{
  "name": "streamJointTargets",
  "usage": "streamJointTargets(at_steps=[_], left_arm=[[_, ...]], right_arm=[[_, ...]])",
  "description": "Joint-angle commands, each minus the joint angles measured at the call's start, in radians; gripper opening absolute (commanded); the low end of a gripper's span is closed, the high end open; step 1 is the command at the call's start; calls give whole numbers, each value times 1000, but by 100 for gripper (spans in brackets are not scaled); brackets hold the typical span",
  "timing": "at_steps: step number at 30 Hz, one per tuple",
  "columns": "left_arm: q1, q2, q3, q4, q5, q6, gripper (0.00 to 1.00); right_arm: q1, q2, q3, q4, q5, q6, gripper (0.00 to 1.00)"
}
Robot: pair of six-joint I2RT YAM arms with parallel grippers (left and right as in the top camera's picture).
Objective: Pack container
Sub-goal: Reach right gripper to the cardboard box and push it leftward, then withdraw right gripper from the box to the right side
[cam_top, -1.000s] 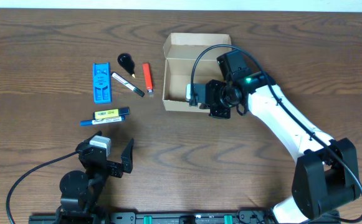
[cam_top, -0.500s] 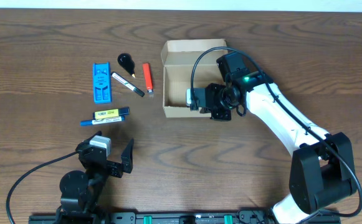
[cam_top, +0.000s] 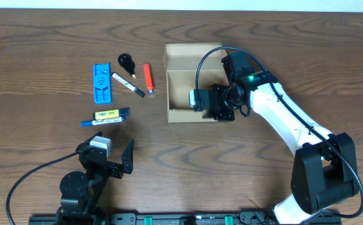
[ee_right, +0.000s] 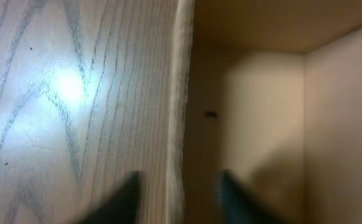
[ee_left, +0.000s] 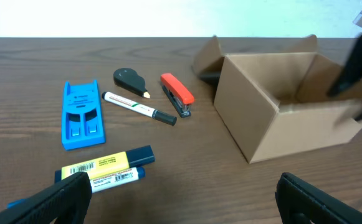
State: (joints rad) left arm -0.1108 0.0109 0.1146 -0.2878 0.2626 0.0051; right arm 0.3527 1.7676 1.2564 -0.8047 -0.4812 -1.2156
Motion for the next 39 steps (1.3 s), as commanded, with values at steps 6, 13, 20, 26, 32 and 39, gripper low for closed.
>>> streamJointTargets(at_steps=[6, 13, 20, 26, 32, 39], left_arm=[[8, -6, -23, -6, 7, 18, 95], [8, -6, -23, -6, 7, 18, 95], [8, -6, -23, -6, 7, 18, 95], [8, -6, -23, -6, 7, 18, 95], [8, -6, -23, -6, 7, 18, 95], [8, -6, -23, -6, 7, 18, 95]], right_arm=[[-5, -13, 0, -5, -50, 116, 99], [-5, -199, 0, -42, -114, 324, 99], [-7, -423, 0, -72, -3, 839, 99], [-7, -574, 0, -206, 19, 925, 99], [-7, -662, 0, -335, 19, 1011, 99], [-7, -718, 0, -423, 36, 1045, 99]])
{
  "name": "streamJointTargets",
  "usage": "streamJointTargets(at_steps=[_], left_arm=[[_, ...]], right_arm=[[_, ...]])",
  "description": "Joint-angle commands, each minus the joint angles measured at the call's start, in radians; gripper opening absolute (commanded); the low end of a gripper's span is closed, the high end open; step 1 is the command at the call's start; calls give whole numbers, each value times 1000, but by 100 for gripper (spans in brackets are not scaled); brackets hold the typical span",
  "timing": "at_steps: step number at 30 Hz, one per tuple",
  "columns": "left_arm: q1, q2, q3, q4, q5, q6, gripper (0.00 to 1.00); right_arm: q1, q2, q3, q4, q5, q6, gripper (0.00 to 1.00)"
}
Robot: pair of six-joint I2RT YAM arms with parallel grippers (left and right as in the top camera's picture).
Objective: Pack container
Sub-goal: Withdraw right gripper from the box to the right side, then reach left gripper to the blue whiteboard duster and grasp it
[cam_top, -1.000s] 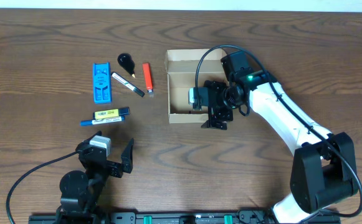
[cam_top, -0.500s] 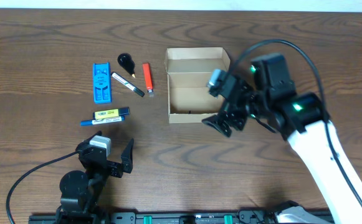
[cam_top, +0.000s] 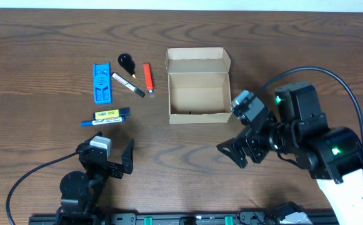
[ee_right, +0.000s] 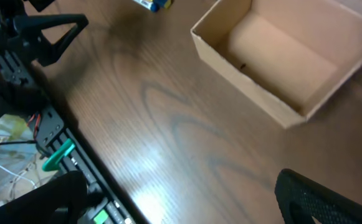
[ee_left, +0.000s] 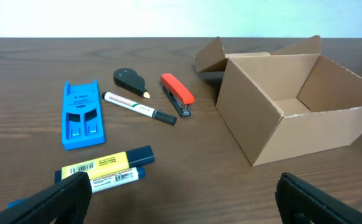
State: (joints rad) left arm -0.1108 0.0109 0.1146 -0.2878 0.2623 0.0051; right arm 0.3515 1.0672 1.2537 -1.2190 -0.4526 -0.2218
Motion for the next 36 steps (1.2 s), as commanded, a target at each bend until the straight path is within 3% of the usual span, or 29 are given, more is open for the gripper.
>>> streamJointTargets(at_steps=[1, 7, 12, 17, 20, 25, 29, 36], left_arm=[[8, -6, -23, -6, 7, 18, 95], [8, -6, -23, -6, 29, 10, 95], [7, -6, -22, 3, 201, -180, 95], [7, -6, -22, 8, 408, -197, 95], [7, -6, -10, -9, 433, -257, 95], [7, 14, 98, -100, 337, -296, 95], [7, 96, 255, -203, 203, -222, 95], [8, 456, 584, -344, -31, -90, 95]], right_arm=[[-6, -21, 3, -14, 8, 64, 99], [-6, -20, 3, -56, 11, 72, 99], [-6, -20, 3, -56, 11, 71, 99], [-6, -20, 3, -56, 11, 71, 99], [-6, -20, 3, -56, 11, 71, 99], [-6, -20, 3, -56, 11, 72, 99], [-6, -20, 3, -56, 11, 71, 99], [-6, -20, 3, -56, 11, 72, 99]])
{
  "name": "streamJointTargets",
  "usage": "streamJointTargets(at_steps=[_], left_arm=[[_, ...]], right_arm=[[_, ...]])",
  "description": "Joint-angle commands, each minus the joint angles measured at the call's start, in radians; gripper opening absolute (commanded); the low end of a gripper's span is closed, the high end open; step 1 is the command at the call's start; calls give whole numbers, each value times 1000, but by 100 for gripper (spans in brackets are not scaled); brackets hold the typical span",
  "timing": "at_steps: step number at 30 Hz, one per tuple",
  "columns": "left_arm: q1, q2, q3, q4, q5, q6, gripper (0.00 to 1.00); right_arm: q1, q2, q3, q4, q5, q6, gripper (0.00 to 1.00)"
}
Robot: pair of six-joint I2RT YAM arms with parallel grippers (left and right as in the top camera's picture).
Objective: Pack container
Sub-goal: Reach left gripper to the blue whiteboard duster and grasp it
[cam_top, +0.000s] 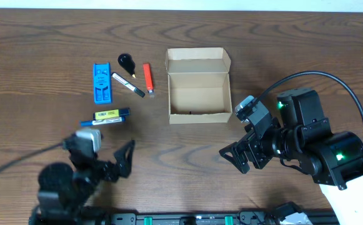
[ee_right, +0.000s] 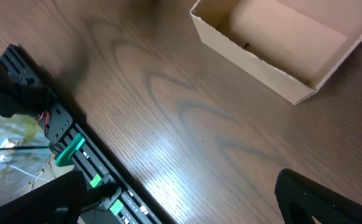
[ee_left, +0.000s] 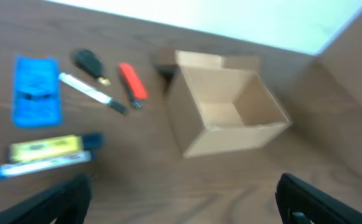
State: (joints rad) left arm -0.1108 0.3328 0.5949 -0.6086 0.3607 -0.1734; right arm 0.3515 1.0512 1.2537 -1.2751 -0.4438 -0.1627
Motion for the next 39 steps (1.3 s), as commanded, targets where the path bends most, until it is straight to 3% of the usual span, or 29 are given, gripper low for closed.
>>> streamJointTargets(at_steps=[1, 8, 15, 29, 39], left_arm=[[8, 197, 151, -40, -129, 116, 95], [9, 631, 511, -147, -169, 210, 95], [75, 859, 733, -207, -154, 256, 95], [91, 932, 741, -220, -307, 256, 95], [117, 1043, 662, -138, -285, 295, 95]], right_arm=[[-6, -4, 3, 0, 3, 12, 99], [-6, -4, 3, -19, 77, 18, 99], [-6, -22, 3, -26, 238, 92, 99], [-6, -53, 3, 46, 238, 91, 99], [-6, -41, 3, 45, 238, 91, 99]])
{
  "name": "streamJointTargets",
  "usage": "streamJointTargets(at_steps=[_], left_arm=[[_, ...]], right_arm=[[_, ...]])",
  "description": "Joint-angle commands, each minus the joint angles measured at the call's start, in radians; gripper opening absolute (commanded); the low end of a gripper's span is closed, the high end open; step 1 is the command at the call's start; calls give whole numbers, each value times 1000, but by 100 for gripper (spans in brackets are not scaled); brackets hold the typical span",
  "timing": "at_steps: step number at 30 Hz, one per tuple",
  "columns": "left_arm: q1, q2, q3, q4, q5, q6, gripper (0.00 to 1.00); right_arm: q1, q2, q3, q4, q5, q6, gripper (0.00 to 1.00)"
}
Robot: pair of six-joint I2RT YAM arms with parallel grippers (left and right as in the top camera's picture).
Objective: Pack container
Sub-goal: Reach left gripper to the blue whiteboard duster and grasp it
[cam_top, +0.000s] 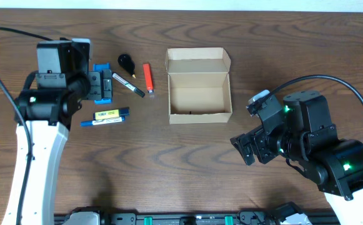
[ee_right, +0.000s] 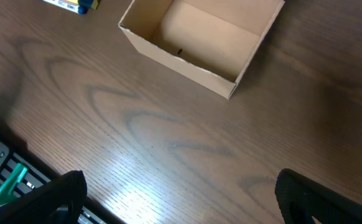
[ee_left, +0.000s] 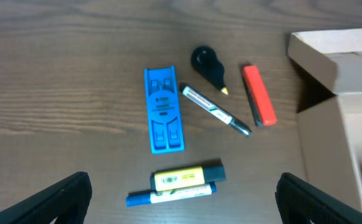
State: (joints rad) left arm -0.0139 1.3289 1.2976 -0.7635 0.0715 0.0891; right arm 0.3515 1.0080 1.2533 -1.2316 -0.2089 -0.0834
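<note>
An open cardboard box (cam_top: 198, 87) stands empty at mid-table. To its left lie a blue plastic case (ee_left: 165, 109), a black tape dispenser (ee_left: 205, 60), a white marker (ee_left: 215, 110), a red stapler (ee_left: 258, 95), a yellow highlighter (ee_left: 187, 176) and a blue marker (ee_left: 171, 194). My left gripper (ee_left: 184, 208) hangs open high above these items, holding nothing. My right gripper (cam_top: 243, 149) is open and empty, raised over bare table to the front right of the box (ee_right: 199, 37).
The wooden table (cam_top: 169, 156) runs wide around the box. The box's back flap (cam_top: 197, 56) stands up and leans outward. A black rail (cam_top: 187, 219) runs along the front edge. The right arm's cable (cam_top: 331, 81) loops above its wrist.
My left arm has gone from low at the table's front left edge to high over the stationery at the back left. The right gripper has shifted slightly to the right. Box and items lie unmoved.
At first my right gripper was at the box's front wall, with the left parked at the front edge. The right then stood open at the front right, away from the box. Later the left arm was lifted, and now it hangs over the stationery.
</note>
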Motion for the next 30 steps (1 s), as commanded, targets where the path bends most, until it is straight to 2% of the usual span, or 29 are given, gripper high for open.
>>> streamJointTargets(at_steps=[1, 12, 21, 30], left_arm=[[25, 65, -53, 32, 6, 38, 95], [77, 318, -92, 137, 51, 167, 95], [76, 496, -92, 235, 42, 200, 95], [78, 591, -92, 350, 25, 200, 95]], right_arm=[[-6, 2, 3, 1, 3, 12, 99], [-6, 2, 3, 1, 3, 11, 99], [-6, 2, 3, 1, 3, 12, 99], [-6, 2, 3, 1, 3, 11, 99]])
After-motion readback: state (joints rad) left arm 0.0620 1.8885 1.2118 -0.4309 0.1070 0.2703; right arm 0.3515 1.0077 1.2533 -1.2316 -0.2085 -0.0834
